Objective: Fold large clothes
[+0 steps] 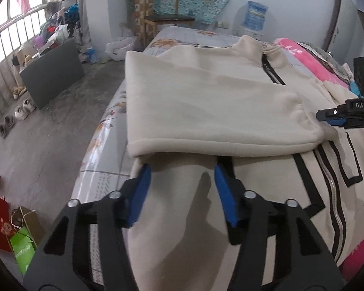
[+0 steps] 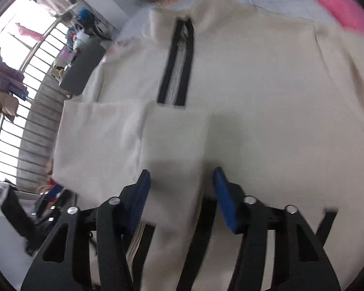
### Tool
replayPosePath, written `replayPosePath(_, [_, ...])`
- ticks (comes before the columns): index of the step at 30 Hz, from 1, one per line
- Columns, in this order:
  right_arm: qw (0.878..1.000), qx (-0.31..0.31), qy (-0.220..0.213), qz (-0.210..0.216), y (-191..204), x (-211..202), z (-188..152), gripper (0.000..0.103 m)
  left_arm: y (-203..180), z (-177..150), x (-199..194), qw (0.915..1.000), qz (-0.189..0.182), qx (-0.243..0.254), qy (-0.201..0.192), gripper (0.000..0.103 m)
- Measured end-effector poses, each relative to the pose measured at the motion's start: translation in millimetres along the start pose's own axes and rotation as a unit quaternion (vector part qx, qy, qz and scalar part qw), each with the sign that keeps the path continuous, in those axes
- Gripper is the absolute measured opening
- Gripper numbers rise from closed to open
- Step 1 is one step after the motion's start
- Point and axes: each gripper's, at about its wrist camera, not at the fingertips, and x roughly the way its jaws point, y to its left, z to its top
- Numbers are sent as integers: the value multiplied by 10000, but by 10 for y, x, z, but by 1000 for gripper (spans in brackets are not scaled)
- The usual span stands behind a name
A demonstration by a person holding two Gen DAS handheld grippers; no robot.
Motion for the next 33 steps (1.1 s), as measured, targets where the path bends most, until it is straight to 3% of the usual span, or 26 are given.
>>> replayPosePath(3, [9976, -472, -53, -504, 162, 29, -30, 10, 78, 42, 27, 9999, -40, -151, 23, 42])
replayPosePath(4, [9956, -649, -97, -673, 221, 28, -51, 6, 92, 44, 29, 9998, -63, -184, 14, 42])
replayPosePath(8, [9930, -870, -444, -669, 356, -117, -2, 5, 89, 70, 78, 9998, -25, -198, 15, 42])
replayPosePath(12, [9885, -721, -1299, -292, 368, -617, 296, 5, 59, 67, 102, 9998, 53, -170, 8, 42])
replayPosePath(17, [9741, -187, -2225, -351, 44, -1242, 546, 5, 56, 79, 111, 9998, 76, -196, 10, 42])
replayPosePath(19, [9744, 122, -2206, -412, -202, -1292, 567, 5, 56, 82, 111, 9998, 83, -201, 7, 42])
replayPosePath(23, [9835, 538, -1705, -289, -526, -1024, 444, 5, 39, 89, 122, 9997, 122, -198, -1, 42])
replayPosePath(29, [9825, 750, -1699, -151, -712, -964, 361, 5, 38, 101, 127, 9997, 172, -160, 15, 42])
replayPosePath(33, [9874, 946, -1238, -279, -990, -811, 406, 7, 40, 102, 128, 9997, 169, -165, 13, 42])
